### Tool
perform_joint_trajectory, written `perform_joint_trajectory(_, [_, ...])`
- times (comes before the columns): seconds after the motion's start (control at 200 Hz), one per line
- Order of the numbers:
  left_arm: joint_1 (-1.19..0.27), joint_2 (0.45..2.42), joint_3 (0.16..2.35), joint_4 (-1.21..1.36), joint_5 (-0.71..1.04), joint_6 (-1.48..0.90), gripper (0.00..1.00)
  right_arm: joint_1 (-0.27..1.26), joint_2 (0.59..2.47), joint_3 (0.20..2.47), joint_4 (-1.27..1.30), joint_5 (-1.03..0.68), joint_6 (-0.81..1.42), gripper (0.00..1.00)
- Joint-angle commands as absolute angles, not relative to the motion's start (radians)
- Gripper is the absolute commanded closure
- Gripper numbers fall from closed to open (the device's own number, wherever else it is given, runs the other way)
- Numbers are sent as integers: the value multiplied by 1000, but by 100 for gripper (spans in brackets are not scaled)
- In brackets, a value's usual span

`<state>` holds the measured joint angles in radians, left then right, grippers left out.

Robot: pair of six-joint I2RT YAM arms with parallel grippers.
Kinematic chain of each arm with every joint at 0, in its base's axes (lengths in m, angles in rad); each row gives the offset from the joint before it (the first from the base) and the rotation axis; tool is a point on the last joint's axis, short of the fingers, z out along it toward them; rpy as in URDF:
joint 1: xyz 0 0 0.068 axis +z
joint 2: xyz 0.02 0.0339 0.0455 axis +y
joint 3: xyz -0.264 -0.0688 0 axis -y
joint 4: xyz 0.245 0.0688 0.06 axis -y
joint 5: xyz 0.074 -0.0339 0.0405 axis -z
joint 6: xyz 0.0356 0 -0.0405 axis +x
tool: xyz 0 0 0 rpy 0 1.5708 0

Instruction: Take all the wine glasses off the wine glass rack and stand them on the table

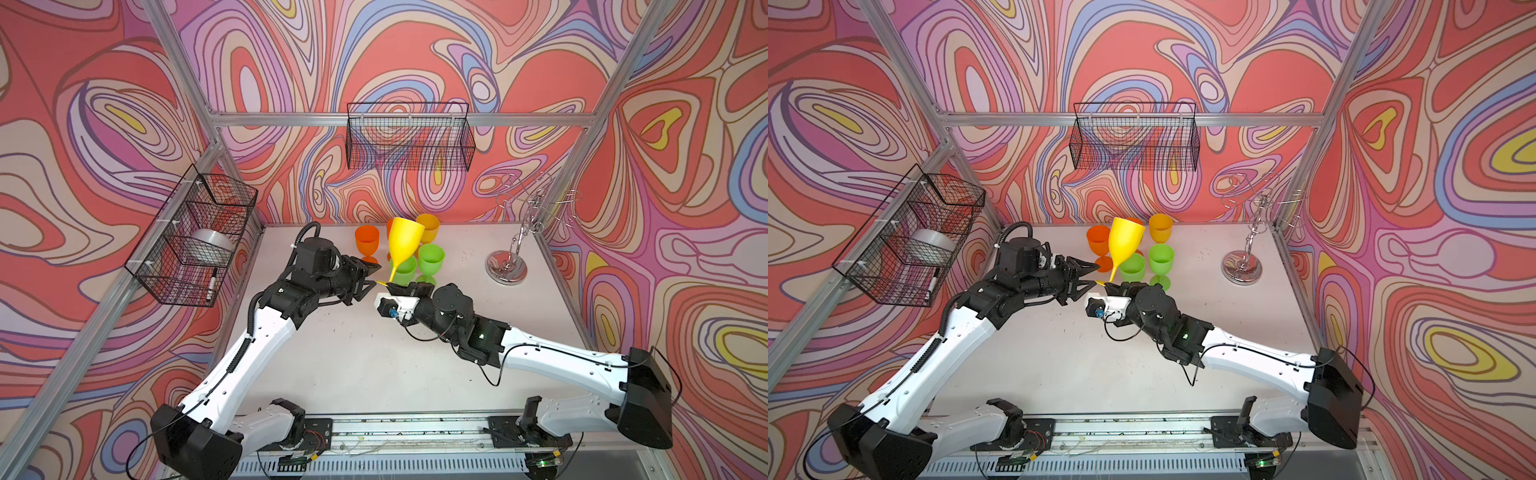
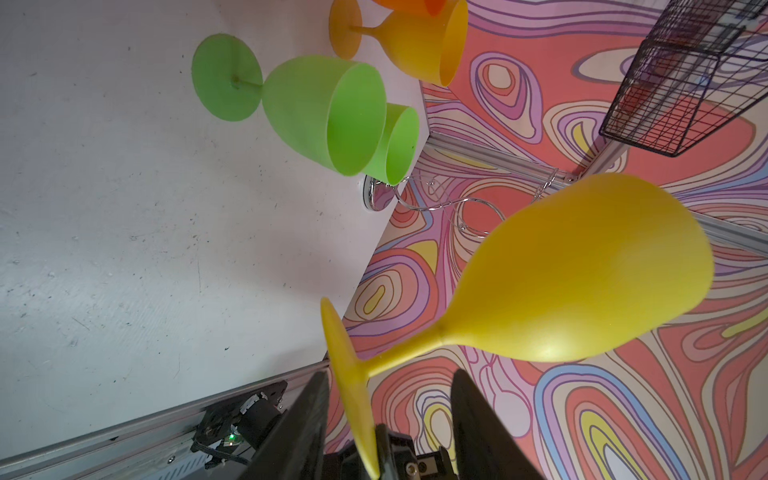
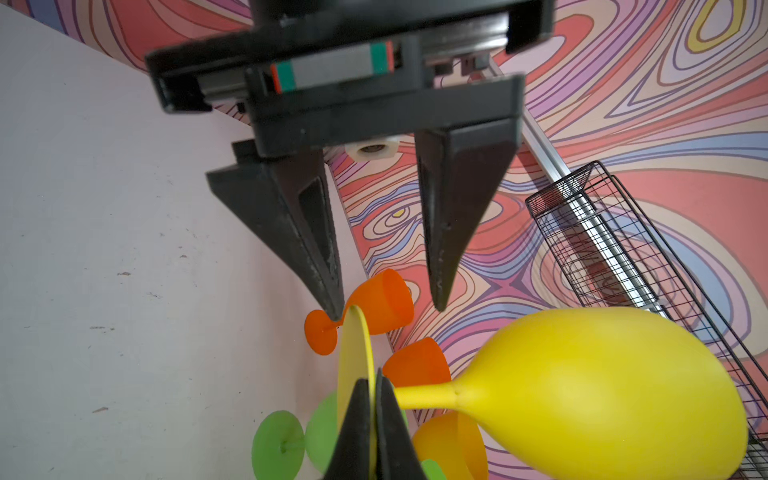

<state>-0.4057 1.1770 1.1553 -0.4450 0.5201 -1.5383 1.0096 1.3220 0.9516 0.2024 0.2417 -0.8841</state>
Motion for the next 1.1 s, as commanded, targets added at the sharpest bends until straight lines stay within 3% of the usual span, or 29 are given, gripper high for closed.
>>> perform_joint_trajectory(0.0, [-403,1176,1120,-410,549,-1591,56,1017,1339,989,272,282,-928,100])
perform_joint_trajectory(0.336, [-403,1189,1053,-320,560,-1640,77,1016,1371,1002,306,281,-953,100])
perform_joint_trajectory(0.476, [-402,1189,1020,-214,578,-1679,100,1016,1369,1004,300,276,-940,100])
perform_joint_trajectory(0.631, [-398,1170,1019,-204,575,-1648,100,1016,1337,1044,222,273,-870,100])
perform_joint_trajectory(0.716, [-378,1139,1009,-209,586,-1608,100,1016,1306,1107,98,265,-769,71])
perform_joint_trajectory(0.791, [-344,1106,976,-182,615,-1571,100,1016,1256,1138,25,246,-661,56])
perform_joint_trajectory(0.916, [-286,1063,870,-89,677,-1532,100,1014,1194,1189,-99,223,-516,47])
perform_joint_trajectory(1.027, [-250,1045,763,53,728,-1529,100,995,1216,1345,-290,207,-347,45])
perform_joint_trajectory(1.097, [-232,1040,726,98,752,-1500,100,915,1251,1450,-407,99,-219,45])
